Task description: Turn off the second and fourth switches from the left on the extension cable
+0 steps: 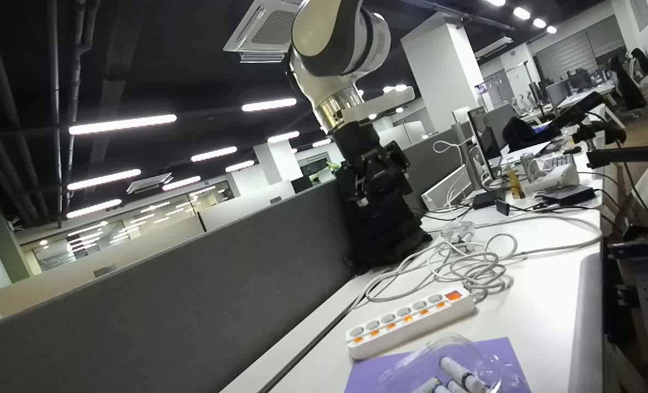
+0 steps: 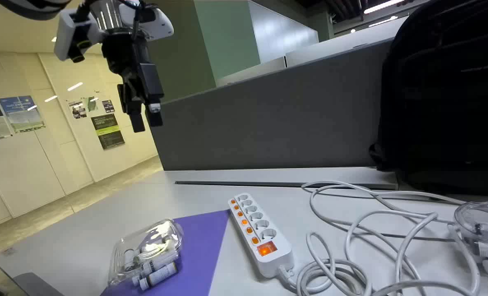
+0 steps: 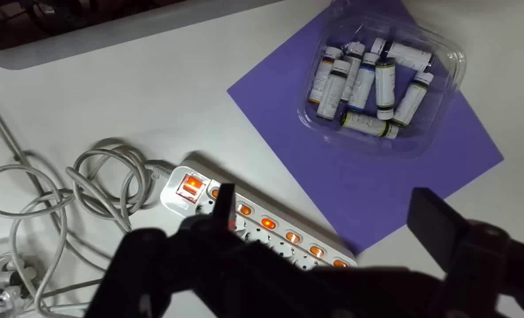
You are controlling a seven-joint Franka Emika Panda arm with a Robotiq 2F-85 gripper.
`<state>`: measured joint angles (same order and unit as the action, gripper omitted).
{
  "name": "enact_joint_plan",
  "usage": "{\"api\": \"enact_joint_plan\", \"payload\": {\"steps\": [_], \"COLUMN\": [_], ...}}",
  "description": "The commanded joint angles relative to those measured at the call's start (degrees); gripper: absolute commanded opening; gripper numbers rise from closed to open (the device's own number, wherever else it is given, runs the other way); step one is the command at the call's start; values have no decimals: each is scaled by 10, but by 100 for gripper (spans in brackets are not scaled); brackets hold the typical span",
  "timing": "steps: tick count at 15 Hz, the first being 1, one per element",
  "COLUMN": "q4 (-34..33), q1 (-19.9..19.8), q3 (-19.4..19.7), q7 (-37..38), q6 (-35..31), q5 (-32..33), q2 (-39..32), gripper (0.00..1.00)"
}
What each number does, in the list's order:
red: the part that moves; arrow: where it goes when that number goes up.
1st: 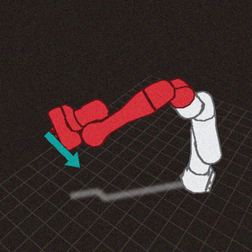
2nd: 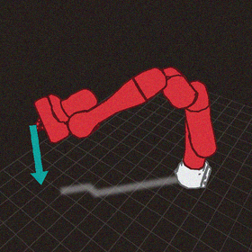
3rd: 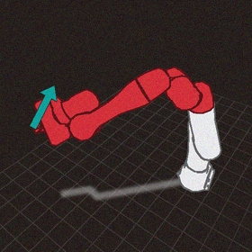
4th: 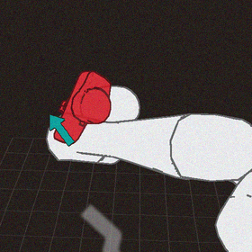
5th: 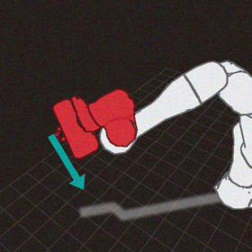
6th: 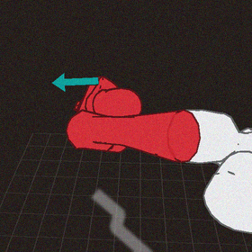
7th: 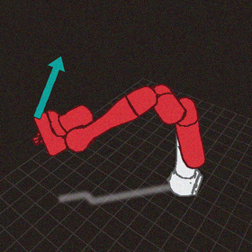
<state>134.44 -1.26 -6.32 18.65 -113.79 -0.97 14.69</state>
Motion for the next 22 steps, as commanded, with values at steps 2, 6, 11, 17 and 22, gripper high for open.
{"api": "enact_joint_plan", "payload": {"steps": [2, 6, 11, 17, 22], "q4": [-1, -1, -1, 6, -34], "q1": [7, 7, 7, 7, 5], "q3": [7, 7, 7, 4, -6], "q7": [1, 1, 1, 8, 22], "q6": [-1, -1, -1, -26, -122], "q5": [2, 2, 2, 8, 53], "q2": [0, 0, 0, 4, -59], "gripper": [100, 100, 100, 100, 88]}}
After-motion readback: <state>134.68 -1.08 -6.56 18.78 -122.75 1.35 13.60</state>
